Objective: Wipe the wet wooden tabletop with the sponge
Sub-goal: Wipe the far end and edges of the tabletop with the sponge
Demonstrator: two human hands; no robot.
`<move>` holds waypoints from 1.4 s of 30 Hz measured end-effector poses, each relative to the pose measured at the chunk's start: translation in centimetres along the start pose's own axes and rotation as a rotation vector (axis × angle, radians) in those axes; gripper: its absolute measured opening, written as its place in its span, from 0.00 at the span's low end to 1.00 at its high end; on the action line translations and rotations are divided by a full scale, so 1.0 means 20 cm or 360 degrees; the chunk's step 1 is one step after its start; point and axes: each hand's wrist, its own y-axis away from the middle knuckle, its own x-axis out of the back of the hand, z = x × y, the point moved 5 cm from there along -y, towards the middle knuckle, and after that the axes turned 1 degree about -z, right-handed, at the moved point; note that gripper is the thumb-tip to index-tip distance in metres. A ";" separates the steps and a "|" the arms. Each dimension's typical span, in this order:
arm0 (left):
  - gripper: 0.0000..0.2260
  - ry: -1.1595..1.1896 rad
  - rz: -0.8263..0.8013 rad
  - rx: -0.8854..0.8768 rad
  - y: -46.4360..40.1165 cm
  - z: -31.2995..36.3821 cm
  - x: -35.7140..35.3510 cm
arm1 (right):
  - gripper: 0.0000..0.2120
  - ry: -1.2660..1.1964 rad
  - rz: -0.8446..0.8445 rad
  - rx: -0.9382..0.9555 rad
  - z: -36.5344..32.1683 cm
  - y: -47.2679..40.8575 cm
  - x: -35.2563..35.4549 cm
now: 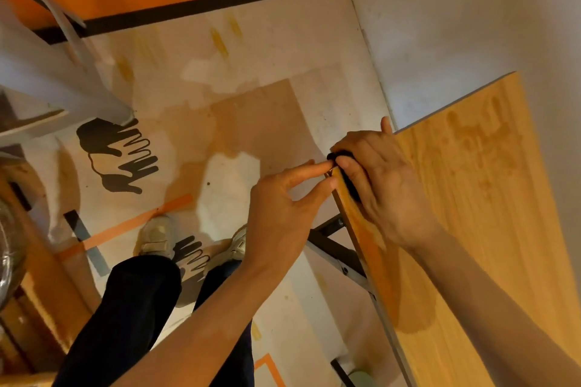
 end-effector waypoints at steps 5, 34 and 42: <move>0.10 0.0032 0.0069 -0.0046 -0.02 -0.01 -0.02 | 0.14 -0.0119 0.0293 -0.0496 0.31 -0.04 0.14; 0.24 -0.1871 -0.0085 -0.0834 0.05 0.10 -0.45 | 0.18 -0.0348 0.0602 -0.0516 0.31 0.11 0.05; 0.24 -0.1996 0.0005 -0.0846 0.06 0.07 -0.44 | 0.14 -0.0257 0.0404 -0.0118 0.35 0.10 0.05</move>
